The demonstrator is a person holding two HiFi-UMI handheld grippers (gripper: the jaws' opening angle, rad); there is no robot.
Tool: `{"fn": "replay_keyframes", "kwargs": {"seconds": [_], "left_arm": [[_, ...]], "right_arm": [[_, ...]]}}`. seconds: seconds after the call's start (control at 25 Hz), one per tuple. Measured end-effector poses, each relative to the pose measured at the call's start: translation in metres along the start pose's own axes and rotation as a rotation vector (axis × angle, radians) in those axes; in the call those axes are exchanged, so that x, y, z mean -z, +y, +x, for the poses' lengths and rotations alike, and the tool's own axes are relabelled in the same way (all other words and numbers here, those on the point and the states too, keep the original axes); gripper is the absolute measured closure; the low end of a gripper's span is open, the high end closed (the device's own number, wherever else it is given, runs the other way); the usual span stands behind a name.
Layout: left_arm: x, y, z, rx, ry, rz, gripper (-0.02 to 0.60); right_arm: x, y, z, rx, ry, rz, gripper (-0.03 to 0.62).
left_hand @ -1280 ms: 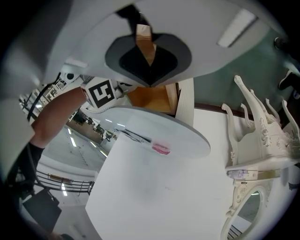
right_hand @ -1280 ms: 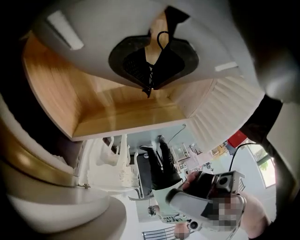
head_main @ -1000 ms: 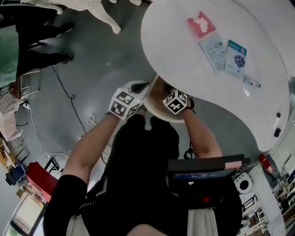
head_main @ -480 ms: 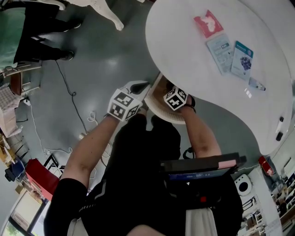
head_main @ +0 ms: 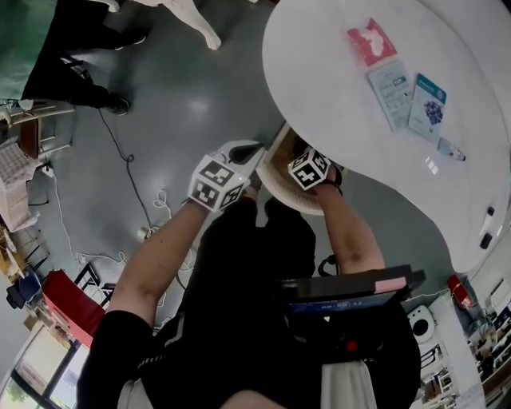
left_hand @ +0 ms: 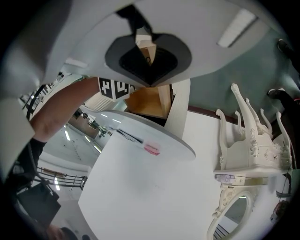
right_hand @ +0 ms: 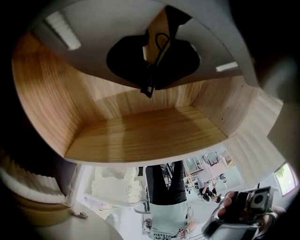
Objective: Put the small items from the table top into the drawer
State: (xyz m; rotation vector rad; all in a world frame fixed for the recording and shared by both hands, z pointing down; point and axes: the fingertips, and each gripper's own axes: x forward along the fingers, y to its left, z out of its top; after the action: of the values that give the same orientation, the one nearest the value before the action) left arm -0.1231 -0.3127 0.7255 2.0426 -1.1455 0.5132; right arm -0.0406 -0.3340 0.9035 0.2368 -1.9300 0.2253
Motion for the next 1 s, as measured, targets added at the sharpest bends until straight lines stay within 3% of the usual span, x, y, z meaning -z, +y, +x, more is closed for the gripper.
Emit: {"fn": "replay_keyframes", "kwargs": {"seconds": [0.12,0.48,0.64,0.76,1.0], "left_arm": [[0.001,0.000,-0.004,-0.002,-0.001,0.004,0.580],[-0.010,-0.004,-0.019,-0.011,-0.024,0.022,0.580],[-0.015,-0.011,-0.027,-0.012,-0.032,0.038,0.580],[-0.018,-0.015,-0.034,-0.023,-0.041,0.041,0.580],[-0.030,-0.026,-0.053,-0.057,-0.092,0.047,0.580]], "right_arm": [[-0.002,0.005,-0.001,-0.020,-0.011,-0.001,0.460],[-0.009,0.017,-0.025,-0.026,-0.061,0.038,0.448],[-0.017,0.024,-0.044,-0.027,-0.100,0.011,0.492],[-0.027,0.031,-0.061,-0.041,-0.147,-0.027,0.560],[-0.051,0.040,-0.105,-0.051,-0.263,-0.112,0.591]]}}
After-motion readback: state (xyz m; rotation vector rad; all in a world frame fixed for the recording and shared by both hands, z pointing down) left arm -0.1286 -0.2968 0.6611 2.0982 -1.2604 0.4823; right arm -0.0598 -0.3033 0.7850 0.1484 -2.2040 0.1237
